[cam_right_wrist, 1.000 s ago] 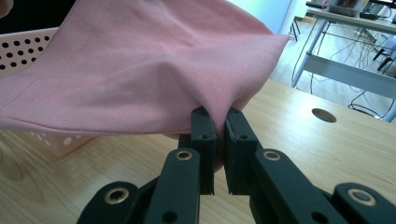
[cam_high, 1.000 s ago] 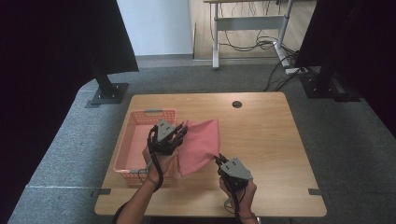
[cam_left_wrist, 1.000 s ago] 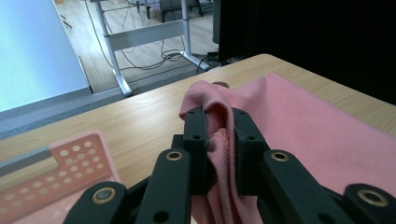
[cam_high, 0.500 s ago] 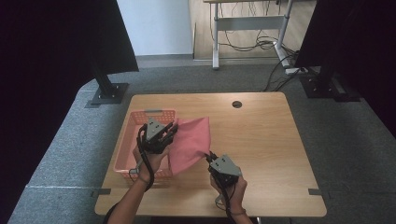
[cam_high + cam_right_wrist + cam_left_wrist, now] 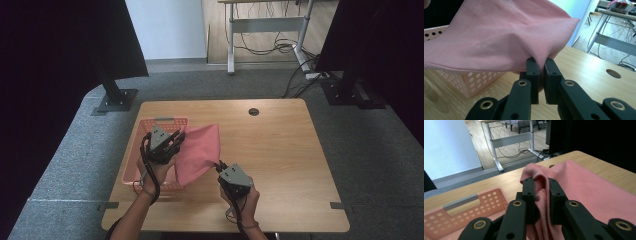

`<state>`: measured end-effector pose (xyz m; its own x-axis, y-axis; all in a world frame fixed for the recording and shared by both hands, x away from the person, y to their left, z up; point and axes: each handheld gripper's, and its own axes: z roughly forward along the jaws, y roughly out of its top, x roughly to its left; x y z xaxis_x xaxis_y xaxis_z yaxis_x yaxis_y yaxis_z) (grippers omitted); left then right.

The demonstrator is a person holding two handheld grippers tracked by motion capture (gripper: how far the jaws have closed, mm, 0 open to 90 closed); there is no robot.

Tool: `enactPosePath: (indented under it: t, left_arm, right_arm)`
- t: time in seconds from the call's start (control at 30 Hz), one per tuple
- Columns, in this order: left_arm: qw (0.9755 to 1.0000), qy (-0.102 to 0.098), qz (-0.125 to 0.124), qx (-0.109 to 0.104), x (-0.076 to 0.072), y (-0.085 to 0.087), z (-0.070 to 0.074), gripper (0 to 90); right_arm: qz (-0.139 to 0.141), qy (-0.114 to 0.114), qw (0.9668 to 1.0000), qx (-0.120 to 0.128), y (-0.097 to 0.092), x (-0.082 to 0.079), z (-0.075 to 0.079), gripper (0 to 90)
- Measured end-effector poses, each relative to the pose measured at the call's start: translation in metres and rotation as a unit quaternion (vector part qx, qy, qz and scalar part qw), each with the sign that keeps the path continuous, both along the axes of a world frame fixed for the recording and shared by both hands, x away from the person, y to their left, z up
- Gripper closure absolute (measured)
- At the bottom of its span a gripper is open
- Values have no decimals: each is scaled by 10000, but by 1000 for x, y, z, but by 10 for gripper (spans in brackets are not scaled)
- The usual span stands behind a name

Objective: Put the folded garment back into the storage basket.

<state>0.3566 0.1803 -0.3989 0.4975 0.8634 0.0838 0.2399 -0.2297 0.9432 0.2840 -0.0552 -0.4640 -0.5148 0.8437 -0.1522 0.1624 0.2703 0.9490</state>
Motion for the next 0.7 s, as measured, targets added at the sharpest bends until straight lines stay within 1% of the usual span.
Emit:
enactPosePath:
  t: [0.27, 0.7]
  left_arm:
    - [10000, -65, 59, 16, -1, 8, 3, 781]
    - [9997, -2, 232, 45, 3, 25, 0, 782]
  right_arm:
    - [59, -20, 10000, -4, 9, 2, 2, 840]
    - [162, 3, 9999, -21, 27, 6, 2, 840]
